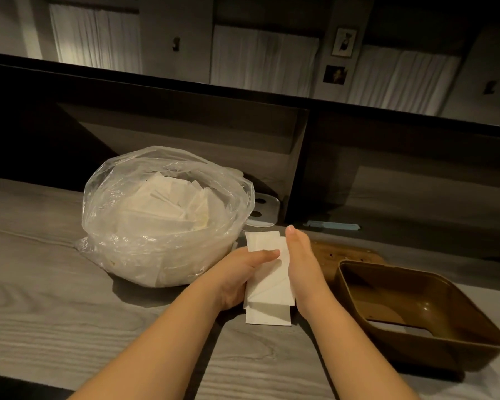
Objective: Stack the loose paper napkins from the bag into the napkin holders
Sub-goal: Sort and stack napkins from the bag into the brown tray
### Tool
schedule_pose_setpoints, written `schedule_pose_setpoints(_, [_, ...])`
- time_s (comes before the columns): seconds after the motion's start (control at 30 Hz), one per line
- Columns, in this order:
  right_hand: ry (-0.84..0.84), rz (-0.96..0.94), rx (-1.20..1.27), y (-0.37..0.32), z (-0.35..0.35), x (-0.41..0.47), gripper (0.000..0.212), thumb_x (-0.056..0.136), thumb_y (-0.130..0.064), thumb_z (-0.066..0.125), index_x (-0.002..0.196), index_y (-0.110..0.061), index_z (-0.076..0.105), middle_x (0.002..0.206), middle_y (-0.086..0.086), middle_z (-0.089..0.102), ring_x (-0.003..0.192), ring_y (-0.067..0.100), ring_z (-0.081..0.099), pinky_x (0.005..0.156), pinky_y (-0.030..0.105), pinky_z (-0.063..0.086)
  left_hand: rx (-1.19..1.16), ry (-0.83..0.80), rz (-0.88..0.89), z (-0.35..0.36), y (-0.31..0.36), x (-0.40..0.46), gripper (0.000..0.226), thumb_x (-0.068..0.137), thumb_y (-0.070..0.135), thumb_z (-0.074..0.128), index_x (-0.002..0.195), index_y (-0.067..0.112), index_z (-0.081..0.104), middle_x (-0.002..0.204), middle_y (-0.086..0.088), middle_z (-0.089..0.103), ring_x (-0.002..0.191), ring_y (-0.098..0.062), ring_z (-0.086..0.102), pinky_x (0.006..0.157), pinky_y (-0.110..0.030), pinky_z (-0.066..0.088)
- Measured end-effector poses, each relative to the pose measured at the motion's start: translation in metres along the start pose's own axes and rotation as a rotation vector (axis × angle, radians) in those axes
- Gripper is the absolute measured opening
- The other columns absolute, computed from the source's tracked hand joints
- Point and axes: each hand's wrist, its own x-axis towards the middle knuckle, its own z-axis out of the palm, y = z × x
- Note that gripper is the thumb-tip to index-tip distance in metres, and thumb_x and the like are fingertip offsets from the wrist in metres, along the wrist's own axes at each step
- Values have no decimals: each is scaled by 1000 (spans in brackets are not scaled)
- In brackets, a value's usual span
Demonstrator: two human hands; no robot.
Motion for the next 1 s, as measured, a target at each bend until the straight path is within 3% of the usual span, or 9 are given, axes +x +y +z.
schedule_pose_setpoints(0.13, [65, 93, 94, 0, 0, 0, 35, 99, -59, 34, 124, -36, 43, 119, 3, 60, 109, 28, 61, 97, 53, 50, -47, 69, 17, 1, -2, 2, 26, 100, 11, 51, 124, 10, 61, 106, -11, 75, 96, -26, 73, 76, -38, 58])
schedule_pose_setpoints(0.23, [68, 123, 71, -1, 0, -3, 40, 96, -58, 44, 117, -25, 52, 108, 4, 65, 98, 26, 67, 89, 52, 56, -192, 196, 25, 1, -2, 4, 29, 100, 16, 54, 127, 8, 57, 108, -15, 73, 98, -31, 71, 73, -42, 58])
schedule_pose_setpoints(0.4, [-76, 210, -68, -2, -7, -9, 45, 86, -26, 73, 123, -19, 47, 113, 6, 61, 95, 24, 65, 60, 31, 56, -437, 264, 53, 6, 7, 0, 9, 102, 18, 50, 95, 15, 54, 98, -17, 67, 90, -33, 67, 82, -50, 54])
schedule_pose_setpoints(0.5, [-151, 283, -37, -3, -7, -9, 48, 87, 0, 64, 128, -16, 45, 113, 8, 59, 98, 28, 64, 71, 39, 60, -523, 266, 38, 7, 7, 2, 19, 103, 23, 48, 113, 9, 56, 112, -21, 66, 103, -37, 64, 93, -55, 50])
schedule_pose_setpoints(0.57, [-144, 289, -121, -1, -6, -7, 48, 88, 5, 57, 129, -16, 45, 111, 6, 58, 97, 26, 63, 77, 39, 60, -574, 264, 32, 6, 5, 5, 30, 103, 27, 49, 126, 10, 53, 124, -22, 63, 112, -39, 62, 93, -55, 50])
schedule_pose_setpoints(0.67, [-112, 310, -129, 3, -5, -3, 45, 88, 7, 50, 128, -15, 47, 112, 7, 59, 98, 26, 62, 79, 40, 59, -596, 287, 44, 4, 1, 5, 21, 102, 27, 50, 115, 11, 57, 119, -20, 65, 109, -38, 64, 87, -53, 53])
schedule_pose_setpoints(0.77, [-42, 320, -106, 4, -3, -3, 41, 89, 8, 45, 124, -13, 50, 111, 9, 57, 97, 26, 61, 71, 36, 57, -613, 308, 50, 3, -3, 2, 11, 102, 22, 52, 101, 13, 58, 112, -19, 67, 105, -37, 66, 88, -53, 54])
schedule_pose_setpoints(0.9, [110, 270, -127, 2, 1, -9, 29, 92, 4, 41, 108, -17, 54, 102, 8, 57, 87, 22, 58, 60, 32, 48, -624, 325, 59, 5, -2, -3, 11, 101, 21, 53, 108, 13, 57, 108, -18, 68, 99, -35, 67, 79, -49, 55])
schedule_pose_setpoints(1.0, [218, 116, -222, 0, -3, -14, 25, 92, 3, 42, 98, -19, 53, 95, 7, 56, 81, 21, 57, 59, 30, 45, -618, 339, 84, 6, -1, -5, 12, 101, 22, 52, 109, 14, 56, 110, -18, 67, 102, -35, 66, 91, -52, 53])
